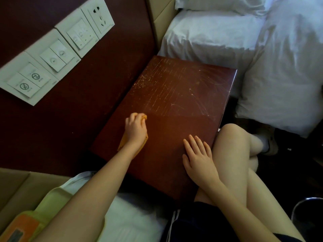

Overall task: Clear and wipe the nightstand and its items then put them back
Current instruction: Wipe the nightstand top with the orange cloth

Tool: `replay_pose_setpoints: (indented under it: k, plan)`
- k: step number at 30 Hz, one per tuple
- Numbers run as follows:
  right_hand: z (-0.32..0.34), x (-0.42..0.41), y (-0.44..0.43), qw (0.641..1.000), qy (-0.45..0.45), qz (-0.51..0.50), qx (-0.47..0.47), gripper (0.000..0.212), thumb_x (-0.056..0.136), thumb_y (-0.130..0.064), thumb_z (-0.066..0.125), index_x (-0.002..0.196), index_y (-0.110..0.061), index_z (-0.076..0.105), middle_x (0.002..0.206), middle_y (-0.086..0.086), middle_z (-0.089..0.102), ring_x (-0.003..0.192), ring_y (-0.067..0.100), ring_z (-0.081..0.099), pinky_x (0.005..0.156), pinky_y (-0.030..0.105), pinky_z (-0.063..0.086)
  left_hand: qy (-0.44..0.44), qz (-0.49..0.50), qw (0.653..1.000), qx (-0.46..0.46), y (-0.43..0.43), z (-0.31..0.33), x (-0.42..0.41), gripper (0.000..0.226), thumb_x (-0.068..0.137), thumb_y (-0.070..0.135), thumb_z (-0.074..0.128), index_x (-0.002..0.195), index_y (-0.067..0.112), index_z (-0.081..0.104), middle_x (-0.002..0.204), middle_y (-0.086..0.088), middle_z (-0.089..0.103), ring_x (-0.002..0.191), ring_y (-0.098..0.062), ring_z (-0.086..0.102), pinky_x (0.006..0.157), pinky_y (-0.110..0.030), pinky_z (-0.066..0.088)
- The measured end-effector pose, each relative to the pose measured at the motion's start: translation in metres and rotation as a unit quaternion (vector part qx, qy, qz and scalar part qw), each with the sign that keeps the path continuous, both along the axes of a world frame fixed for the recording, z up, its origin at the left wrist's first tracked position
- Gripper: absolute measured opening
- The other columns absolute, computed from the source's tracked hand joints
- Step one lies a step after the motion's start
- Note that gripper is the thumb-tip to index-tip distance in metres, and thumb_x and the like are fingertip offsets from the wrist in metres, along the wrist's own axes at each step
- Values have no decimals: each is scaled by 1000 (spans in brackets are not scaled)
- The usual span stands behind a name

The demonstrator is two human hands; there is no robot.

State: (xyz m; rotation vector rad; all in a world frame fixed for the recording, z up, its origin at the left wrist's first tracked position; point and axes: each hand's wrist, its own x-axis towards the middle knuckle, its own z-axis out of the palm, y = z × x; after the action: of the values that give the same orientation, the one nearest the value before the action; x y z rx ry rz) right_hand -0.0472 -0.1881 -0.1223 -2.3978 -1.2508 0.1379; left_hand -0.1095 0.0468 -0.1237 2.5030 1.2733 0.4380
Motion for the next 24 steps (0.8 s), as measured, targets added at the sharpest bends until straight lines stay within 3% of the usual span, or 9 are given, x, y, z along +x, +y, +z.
replay_pose_setpoints:
  k: [5,13,20,24]
  plan:
    - [1,0,-1,1000,-18,-8,8,47,83,-17,63,127,-3,55,133,17,52,125,38,46,101,53,33,2,10,1000,-12,-14,5,41,26,95,17,43,115,18,59,125,-3,51,107,-22,44,84,-31,41]
    - [1,2,0,1000,-1,-14,13,49,84,-18,64,130,-5,53,136,16,49,129,36,42,104,52,29,6,-179,984,-1,-37,-8,4,30,93,17,50,122,16,59,118,-4,54,109,-21,45,87,-22,32]
    - [0,1,0,1000,8,-16,10,47,87,-22,55,131,-6,52,137,15,49,129,36,41,104,52,29,-8,-27,999,-17,-11,2,18,28,96,17,44,120,16,59,128,-5,50,111,-21,42,86,-25,36]
    - [1,1,1,1000,18,-17,14,47,87,-22,55,131,-6,51,138,15,48,131,36,39,105,52,28,-12,8,1000,-20,-18,4,43,27,96,17,44,118,16,59,127,-4,50,110,-22,43,86,-26,36]
